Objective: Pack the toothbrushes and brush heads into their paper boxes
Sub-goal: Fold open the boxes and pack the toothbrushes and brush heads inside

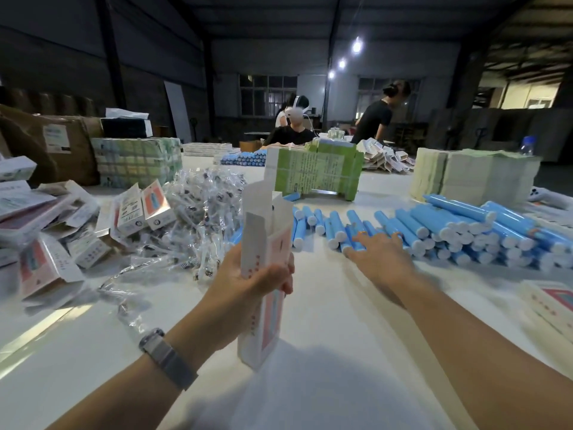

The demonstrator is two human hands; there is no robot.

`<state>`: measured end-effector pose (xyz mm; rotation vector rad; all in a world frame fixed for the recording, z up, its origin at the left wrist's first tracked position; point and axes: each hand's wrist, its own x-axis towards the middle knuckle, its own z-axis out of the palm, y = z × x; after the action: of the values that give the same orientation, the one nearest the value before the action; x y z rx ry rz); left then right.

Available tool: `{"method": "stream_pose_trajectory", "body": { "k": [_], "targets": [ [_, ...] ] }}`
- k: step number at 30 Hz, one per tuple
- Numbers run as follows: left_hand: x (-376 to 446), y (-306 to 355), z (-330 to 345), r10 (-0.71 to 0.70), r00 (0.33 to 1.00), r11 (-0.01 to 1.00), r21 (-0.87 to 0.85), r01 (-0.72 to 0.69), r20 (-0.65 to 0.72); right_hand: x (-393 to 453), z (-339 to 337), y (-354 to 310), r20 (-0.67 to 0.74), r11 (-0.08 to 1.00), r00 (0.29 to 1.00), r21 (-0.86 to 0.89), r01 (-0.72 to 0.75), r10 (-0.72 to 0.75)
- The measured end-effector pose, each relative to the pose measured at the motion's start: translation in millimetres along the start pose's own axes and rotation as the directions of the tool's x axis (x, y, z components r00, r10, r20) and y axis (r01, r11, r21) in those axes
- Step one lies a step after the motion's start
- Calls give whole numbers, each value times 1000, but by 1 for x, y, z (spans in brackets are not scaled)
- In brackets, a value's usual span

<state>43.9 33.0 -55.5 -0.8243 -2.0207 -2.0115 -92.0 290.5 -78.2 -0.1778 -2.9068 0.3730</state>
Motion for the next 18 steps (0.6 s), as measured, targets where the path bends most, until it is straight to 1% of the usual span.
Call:
{"method": "stream_pose_trajectory", "body": {
  "k": [2, 4, 6, 8, 13, 16, 18],
  "targets": [
    [0, -1, -2, -14, 999, 998, -65, 16, 33, 1, 4, 0, 36, 995, 999, -94, 21, -17],
    [0, -2, -2, -22, 999, 994, -110, 26, 41, -2, 3, -4, -10, 989, 999, -140, 49, -51],
    [0, -2, -3, -38, 999, 990, -137, 42, 33, -5, 3, -8, -67, 989, 996, -140, 46, -56],
    [-1, -1, -4, -62, 998, 991, -120, 65, 32, -8, 2, -10, -79, 994, 997, -110, 3, -12],
    [-2, 1, -3, -82, 996, 992, -91, 85, 43, -10, 4, -4, -46, 994, 998, -99, 37, -42],
    [-2, 1, -4, -91, 995, 992, -88, 94, 40, -8, 5, -4, 37, 985, 998, -158, 62, -57],
    [-1, 1, -4, -107, 993, 987, -112, 112, 53, -7, 7, -4, 57, 980, 997, -187, 67, -57]
  ]
}}
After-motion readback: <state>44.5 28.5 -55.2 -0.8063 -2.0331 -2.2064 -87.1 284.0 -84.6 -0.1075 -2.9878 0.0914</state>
